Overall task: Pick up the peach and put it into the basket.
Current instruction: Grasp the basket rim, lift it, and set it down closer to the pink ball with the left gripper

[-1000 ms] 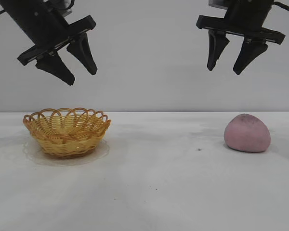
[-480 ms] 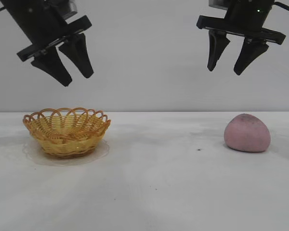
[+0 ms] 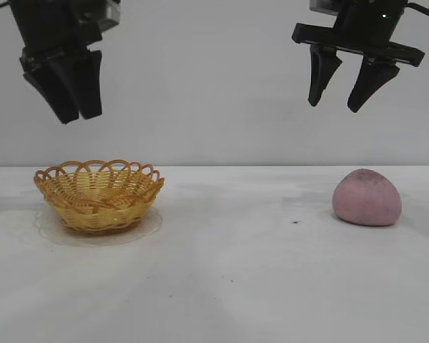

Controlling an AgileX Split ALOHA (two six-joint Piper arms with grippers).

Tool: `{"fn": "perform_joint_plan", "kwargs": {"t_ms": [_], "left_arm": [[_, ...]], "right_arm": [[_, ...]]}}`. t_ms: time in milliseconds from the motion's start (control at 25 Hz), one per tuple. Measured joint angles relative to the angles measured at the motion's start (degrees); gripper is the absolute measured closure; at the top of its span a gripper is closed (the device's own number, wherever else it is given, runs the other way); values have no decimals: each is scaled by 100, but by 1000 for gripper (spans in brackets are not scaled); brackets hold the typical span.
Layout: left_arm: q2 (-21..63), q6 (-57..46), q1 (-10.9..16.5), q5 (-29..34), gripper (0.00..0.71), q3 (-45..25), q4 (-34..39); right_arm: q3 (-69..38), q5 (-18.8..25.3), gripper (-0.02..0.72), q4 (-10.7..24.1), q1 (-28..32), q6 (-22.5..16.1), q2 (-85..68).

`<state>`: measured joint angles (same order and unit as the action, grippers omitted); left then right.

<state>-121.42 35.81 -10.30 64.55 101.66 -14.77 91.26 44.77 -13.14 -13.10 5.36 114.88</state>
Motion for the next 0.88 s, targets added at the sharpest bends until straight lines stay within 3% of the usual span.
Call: {"fn": "perform_joint_plan", "kwargs": {"t_ms": [320,680,800,880], "left_arm": [[-791,0,0,452,300,848,77],[-1372,100,0,539,300,1146,127],[-1470,100,0,539,436,1205,176],[-1475,104,0,539,599,1213,199]], "right_arm": [[0,19,254,0,0,21,0],[0,23,254,10,0,139,0],[0,33,254,10,0,139,0],[0,33,254,10,0,139,0]]}}
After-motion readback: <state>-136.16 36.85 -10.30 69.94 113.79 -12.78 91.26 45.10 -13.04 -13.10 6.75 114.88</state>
